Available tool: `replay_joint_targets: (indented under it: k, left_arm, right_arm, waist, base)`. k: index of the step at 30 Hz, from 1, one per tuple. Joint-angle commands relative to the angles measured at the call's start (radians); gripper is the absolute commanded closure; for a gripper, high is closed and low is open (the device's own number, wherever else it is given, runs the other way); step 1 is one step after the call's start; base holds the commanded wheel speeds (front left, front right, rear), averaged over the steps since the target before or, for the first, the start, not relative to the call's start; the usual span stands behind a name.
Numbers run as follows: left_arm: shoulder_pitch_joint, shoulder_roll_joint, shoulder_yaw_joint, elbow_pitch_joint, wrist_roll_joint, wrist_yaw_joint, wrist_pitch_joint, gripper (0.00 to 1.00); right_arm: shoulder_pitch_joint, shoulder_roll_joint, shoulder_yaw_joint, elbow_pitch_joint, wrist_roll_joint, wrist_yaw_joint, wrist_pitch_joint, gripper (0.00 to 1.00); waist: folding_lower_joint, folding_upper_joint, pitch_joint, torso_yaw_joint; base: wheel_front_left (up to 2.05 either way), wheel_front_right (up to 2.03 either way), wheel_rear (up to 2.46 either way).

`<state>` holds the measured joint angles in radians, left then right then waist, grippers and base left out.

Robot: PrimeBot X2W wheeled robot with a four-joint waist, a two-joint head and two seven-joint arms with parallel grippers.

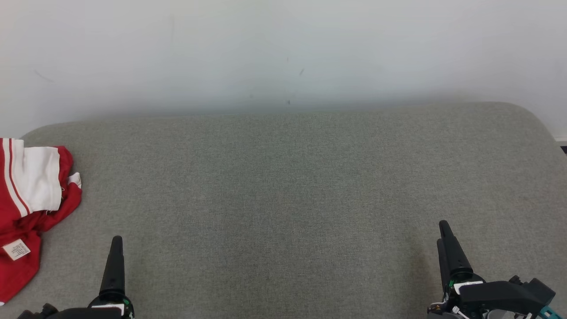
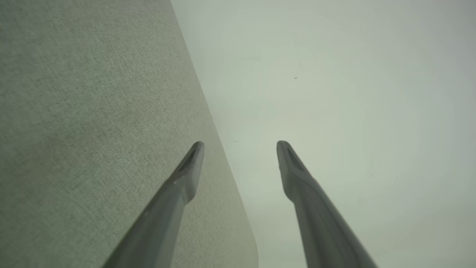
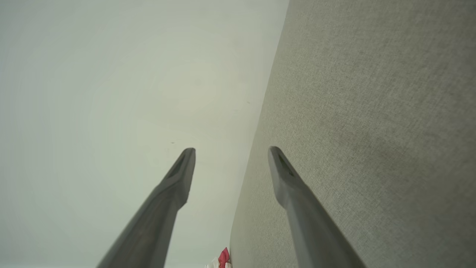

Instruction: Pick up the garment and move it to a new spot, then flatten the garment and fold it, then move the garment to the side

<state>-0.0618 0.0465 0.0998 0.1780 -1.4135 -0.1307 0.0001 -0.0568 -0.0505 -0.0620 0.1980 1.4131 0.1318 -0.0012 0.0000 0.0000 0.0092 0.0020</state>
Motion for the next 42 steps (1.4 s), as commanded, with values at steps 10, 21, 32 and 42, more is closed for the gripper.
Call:
replay_joint_targets:
  k: [10, 21, 32, 42]
  left_arm:
    - [0.0, 0.004, -0.009, -0.041, 0.209, 0.0, -0.047, 0.0]
    - [0.011, 0.004, -0.022, -0.058, 0.4, 0.016, -0.085, 0.0]
    - [0.02, 0.004, -0.039, -0.082, 0.598, 0.064, -0.117, 0.0]
    - [0.033, 0.004, -0.053, -0.092, 0.767, 0.101, -0.144, 0.0]
  right_arm:
    - [0.004, -0.001, 0.022, -0.05, -0.158, -0.001, -0.046, 0.0]
    - [0.016, 0.0, 0.034, -0.077, -0.288, -0.001, -0.084, 0.0]
    - [0.023, 0.0, 0.038, -0.094, -0.444, -0.001, -0.115, 0.0]
    - [0.034, 0.0, 0.036, -0.111, -0.602, -0.001, -0.143, 0.0]
  waist:
    - [0.0, 0.0, 0.002, 0.001]
    - [0.0, 0.0, 0.004, 0.003]
    - [0.0, 0.0, 0.011, 0.007]
    - [0.0, 0.0, 0.01, 0.008]
  base:
    - [0.0, 0.0, 0.0]
    - [0.0, 0.0, 0.0]
    - [0.0, 0.0, 0.0]
    - [0.0, 0.0, 0.0]
